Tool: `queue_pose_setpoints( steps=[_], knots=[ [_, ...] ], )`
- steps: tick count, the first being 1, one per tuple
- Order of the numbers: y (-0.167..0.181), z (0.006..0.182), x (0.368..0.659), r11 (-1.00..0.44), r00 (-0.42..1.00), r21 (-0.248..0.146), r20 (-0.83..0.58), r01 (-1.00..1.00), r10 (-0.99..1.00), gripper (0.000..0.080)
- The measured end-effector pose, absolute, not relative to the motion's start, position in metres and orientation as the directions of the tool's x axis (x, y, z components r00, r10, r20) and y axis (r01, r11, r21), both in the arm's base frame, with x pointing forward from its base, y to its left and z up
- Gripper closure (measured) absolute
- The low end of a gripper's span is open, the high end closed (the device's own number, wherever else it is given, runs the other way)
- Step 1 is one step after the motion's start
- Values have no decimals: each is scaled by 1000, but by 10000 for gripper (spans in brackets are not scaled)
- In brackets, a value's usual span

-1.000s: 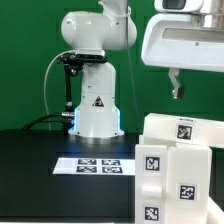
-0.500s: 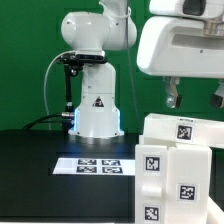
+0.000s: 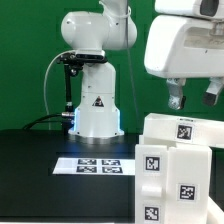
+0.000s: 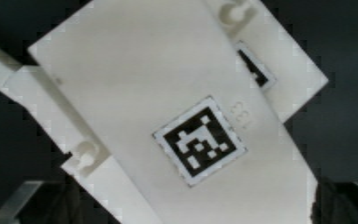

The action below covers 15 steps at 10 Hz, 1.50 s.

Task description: Assemble cabinet

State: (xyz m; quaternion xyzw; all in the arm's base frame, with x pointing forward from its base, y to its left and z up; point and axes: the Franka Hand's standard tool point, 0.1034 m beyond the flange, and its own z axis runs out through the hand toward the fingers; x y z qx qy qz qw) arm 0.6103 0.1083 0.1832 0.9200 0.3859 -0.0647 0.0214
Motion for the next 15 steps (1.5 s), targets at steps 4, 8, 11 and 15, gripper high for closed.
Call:
queue_pose_setpoints(
  steps=[4,8,11,15],
  knots=[
    [100,175,609,-484,476,-41,-126,874,870,151],
    [100,169,605,-420,411,-47,-135,906,902,151],
    [100,161,600,-430,420,-52,-138,901,897,151],
    [95,156,599,-440,429,-56,-144,896,892,151]
  ],
)
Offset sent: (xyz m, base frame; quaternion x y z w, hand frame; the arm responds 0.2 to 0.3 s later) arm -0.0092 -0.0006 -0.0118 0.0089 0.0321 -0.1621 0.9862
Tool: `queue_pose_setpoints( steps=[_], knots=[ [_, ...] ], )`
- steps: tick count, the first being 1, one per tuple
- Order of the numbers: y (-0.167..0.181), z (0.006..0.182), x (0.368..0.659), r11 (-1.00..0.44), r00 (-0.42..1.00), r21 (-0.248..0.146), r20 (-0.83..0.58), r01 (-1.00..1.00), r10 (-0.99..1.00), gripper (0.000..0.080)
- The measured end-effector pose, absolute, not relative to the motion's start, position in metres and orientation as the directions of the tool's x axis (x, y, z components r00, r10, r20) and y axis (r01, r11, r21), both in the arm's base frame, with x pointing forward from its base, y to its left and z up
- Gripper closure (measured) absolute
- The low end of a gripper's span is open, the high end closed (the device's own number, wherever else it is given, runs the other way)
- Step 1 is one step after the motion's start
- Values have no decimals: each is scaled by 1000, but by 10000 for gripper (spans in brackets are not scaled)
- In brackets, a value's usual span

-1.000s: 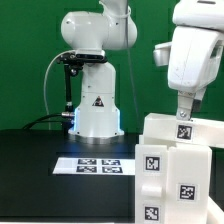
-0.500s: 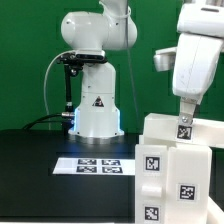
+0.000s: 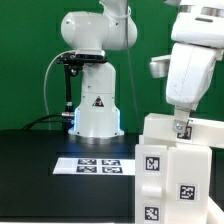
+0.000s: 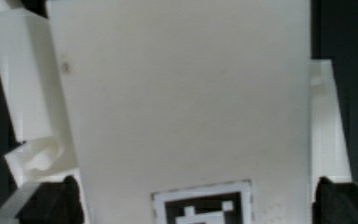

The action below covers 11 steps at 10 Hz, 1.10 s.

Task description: Assemble cabinet

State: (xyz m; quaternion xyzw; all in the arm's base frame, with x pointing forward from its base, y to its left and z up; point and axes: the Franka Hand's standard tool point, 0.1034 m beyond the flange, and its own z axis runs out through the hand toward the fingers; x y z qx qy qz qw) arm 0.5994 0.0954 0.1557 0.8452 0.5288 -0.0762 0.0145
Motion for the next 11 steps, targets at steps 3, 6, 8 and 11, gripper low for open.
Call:
queue_pose_setpoints(
  steps=[3,6,8,11],
  knots=[
    [93,156,600,-429,418,-55,-146,902,897,247],
    [90,156,600,-454,442,-49,-154,890,884,245],
    [90,156,600,-512,501,-39,-157,858,851,245],
    [87,155,595,-749,735,-17,-181,662,654,244]
  ],
)
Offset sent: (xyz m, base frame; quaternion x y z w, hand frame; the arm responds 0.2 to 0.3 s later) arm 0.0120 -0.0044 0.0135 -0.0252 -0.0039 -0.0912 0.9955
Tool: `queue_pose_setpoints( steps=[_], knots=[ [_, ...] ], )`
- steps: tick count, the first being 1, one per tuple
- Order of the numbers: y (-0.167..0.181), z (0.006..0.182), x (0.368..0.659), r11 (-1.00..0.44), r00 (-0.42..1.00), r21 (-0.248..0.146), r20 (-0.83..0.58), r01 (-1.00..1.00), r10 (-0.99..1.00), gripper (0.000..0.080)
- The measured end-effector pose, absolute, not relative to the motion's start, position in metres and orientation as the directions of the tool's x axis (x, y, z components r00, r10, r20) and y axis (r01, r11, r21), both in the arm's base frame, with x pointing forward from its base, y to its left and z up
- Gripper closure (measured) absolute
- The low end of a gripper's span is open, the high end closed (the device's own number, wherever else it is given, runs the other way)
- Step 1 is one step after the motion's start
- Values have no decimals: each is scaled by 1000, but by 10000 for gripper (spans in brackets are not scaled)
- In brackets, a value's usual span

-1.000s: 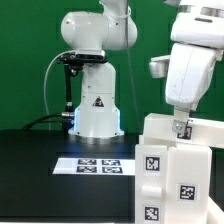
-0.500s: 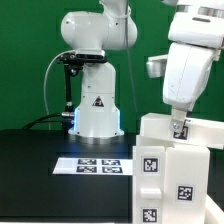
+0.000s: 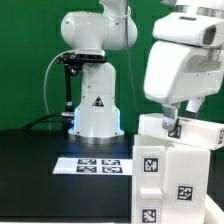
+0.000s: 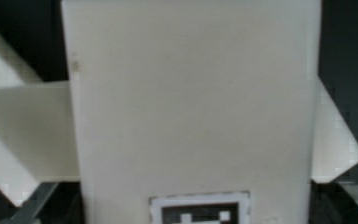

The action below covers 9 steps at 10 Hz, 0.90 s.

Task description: Assemble cabinet

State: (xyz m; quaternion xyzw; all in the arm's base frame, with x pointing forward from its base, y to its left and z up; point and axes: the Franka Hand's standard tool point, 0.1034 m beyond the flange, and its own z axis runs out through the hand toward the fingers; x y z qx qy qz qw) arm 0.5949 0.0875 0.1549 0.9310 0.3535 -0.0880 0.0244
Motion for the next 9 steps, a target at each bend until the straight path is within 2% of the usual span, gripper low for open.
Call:
queue_pose_setpoints(
  steps=[3,4,6,9],
  knots=[
    [88,157,593,-928,917,41,-174,372,360,244],
    [88,157,592,-964,954,45,-167,260,250,244],
    [89,157,592,-995,985,65,-156,81,70,244],
    [89,157,592,-993,985,88,-143,-80,-92,243]
  ],
)
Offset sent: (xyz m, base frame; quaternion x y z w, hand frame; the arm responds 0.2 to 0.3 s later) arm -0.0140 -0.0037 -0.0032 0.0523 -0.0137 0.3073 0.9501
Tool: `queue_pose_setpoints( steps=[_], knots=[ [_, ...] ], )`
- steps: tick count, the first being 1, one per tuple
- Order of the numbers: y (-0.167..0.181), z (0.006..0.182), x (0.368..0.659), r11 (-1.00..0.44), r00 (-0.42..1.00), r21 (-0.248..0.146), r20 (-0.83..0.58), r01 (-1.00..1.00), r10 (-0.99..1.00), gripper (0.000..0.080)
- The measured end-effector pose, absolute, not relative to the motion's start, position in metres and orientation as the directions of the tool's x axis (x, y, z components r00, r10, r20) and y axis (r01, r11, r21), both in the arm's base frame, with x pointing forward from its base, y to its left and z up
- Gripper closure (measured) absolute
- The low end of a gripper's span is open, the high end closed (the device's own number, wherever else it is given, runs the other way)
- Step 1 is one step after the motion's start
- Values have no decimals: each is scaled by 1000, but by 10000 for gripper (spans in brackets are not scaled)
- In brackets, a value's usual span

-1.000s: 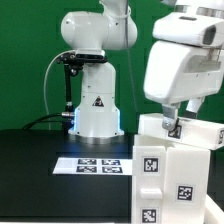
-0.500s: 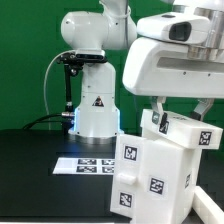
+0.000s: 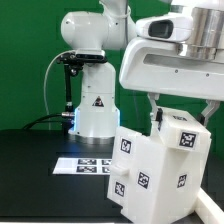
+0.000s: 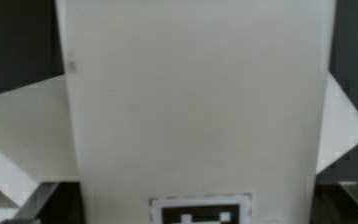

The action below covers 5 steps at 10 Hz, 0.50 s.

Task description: Assemble cabinet

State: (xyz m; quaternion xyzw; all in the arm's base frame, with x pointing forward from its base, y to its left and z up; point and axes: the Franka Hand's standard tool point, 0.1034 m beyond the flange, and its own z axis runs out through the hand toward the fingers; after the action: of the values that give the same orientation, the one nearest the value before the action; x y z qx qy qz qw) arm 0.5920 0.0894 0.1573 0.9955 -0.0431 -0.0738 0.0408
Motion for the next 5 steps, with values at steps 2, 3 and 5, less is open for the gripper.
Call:
queue_pose_setpoints(
  steps=[2,3,5],
  knots=[
    [86,158,591,-944,939,78,-104,-321,-328,243],
    [81,158,586,-917,911,72,-104,-393,-399,243],
    [79,156,586,-799,795,58,-79,-598,-601,243]
  ],
)
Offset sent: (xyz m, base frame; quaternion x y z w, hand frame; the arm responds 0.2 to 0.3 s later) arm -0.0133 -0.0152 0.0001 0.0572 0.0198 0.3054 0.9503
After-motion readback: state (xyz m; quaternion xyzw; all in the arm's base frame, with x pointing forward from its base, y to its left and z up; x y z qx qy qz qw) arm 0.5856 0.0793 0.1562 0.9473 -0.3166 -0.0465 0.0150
